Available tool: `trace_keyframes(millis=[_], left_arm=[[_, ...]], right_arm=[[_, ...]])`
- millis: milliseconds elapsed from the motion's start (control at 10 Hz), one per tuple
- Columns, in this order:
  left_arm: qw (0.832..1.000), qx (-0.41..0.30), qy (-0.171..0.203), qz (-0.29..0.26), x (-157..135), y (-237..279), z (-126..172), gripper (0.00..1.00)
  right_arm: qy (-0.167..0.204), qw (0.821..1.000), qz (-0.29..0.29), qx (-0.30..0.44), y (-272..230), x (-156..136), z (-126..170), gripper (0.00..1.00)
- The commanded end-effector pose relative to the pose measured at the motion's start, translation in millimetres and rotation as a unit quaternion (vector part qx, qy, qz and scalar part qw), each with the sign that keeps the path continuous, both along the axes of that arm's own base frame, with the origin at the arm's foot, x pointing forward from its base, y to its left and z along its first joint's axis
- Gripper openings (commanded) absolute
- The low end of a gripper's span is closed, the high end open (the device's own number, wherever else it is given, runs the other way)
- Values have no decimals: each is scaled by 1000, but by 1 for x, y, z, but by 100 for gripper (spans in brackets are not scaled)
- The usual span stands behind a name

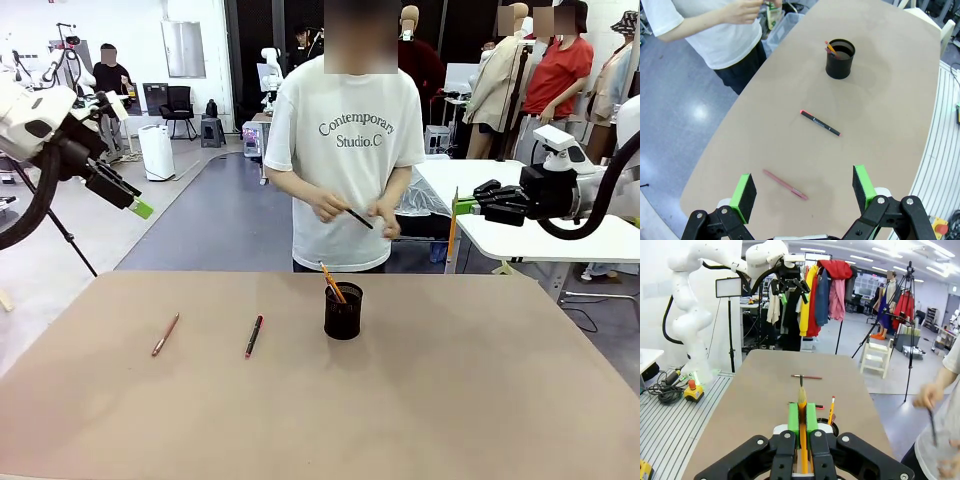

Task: Place the pens into the pen holder.
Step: Pick up a writing instrument from the table and place it into the Pen holder.

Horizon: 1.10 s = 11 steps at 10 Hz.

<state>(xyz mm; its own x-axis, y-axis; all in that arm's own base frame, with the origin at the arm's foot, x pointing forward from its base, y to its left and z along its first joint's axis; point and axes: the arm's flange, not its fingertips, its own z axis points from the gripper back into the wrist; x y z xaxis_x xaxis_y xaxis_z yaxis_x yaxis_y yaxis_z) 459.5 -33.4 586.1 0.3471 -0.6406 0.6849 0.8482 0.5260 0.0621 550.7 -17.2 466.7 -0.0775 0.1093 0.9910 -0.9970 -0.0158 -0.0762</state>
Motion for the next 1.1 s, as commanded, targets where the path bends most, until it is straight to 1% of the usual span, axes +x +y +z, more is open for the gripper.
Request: trace_keyframes(millis=[0, 1000], left_arm=[[1000, -1, -1, -3, 0, 1, 1, 100], [1000, -1, -1, -3, 0, 1, 1, 100]], right_arm=[[4, 1000, -1, 0, 0, -4, 1, 0], [4, 1000, -1, 0, 0, -4, 1, 0]])
